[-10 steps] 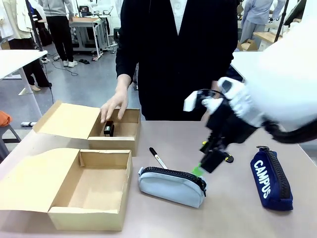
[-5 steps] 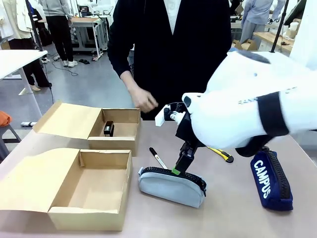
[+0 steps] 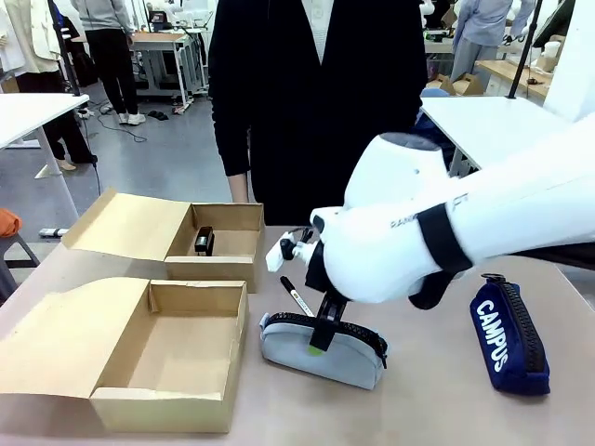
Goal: Place items inside the box.
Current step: Pick up a Pencil pouch or Stapler and place it inside the Mailer Box closest to the robot.
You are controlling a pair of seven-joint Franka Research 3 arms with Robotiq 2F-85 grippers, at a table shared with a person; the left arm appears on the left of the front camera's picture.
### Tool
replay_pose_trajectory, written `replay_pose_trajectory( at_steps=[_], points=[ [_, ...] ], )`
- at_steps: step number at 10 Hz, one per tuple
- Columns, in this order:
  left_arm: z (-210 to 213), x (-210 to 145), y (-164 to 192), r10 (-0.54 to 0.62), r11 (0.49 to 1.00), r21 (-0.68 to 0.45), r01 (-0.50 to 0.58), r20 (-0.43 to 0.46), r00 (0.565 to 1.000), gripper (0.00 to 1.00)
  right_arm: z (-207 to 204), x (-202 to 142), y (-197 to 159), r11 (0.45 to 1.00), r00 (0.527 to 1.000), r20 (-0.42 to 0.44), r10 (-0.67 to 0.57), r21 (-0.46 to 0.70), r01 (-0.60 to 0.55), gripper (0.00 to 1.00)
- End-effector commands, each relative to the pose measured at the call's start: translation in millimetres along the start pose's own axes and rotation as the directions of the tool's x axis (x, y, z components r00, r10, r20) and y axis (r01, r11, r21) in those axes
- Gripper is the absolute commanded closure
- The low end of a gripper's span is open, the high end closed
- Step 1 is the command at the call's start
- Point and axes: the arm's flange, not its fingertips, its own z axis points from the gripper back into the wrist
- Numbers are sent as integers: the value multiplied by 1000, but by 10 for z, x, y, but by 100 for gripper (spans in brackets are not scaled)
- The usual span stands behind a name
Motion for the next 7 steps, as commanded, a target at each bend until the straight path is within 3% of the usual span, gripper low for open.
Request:
replay_pose_trajectory(
  at_steps=[1,4,5,6,7],
  points=[
    [3,4,-16,-20,1000,-17,21,11,1000,0,-245,169,-27,1000,998,-66,3,-2,-3,0],
    [3,4,-16,-20,1000,-17,21,11,1000,0,-209,121,-32,1000,996,-93,-3,2,4,0],
    [3,4,-16,-20,1000,-17,21,11,1000,0,-199,116,-30,1000,995,-104,-1,5,2,60],
    [3,4,-16,-20,1000,-17,21,11,1000,0,-203,117,-26,1000,994,-106,-2,9,3,60],
    [3,4,-16,-20,1000,-17,21,11,1000,0,-194,113,-22,1000,994,-105,-5,7,6,100]
  ],
)
